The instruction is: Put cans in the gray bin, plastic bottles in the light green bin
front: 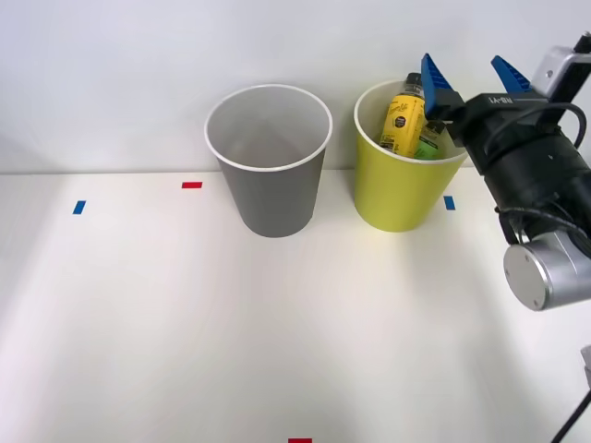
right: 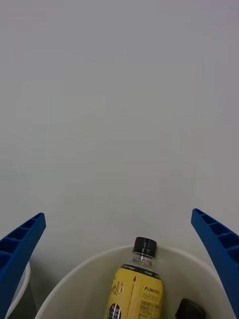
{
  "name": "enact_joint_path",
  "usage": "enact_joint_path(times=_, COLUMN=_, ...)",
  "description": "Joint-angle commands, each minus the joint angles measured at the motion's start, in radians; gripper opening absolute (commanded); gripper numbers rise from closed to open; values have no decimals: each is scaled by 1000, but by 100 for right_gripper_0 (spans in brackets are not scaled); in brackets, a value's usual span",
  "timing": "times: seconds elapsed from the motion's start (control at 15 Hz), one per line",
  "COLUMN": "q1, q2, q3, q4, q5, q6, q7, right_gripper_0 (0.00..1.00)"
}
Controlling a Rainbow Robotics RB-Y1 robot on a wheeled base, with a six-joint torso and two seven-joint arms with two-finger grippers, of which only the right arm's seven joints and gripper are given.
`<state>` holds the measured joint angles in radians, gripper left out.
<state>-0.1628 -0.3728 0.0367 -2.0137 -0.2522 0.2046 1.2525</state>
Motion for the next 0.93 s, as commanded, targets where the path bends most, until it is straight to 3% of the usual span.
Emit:
enact_joint_path(times=0.07, q1=157, q2=6, q3=-8, q4=-146, q5=37, q6=-5, q7=1, right_gripper_0=100)
enact_joint_path(times=0.47, q1=499, q2=72, q3=-15, q4=-292, q5=134, q6=-215, q7=1, right_gripper_0=100)
enact_joint_path(times=0.93, q1=873, q2=126, q3=9, q4=-356, q5=148, q6=-425, q7=13, right_gripper_0=100)
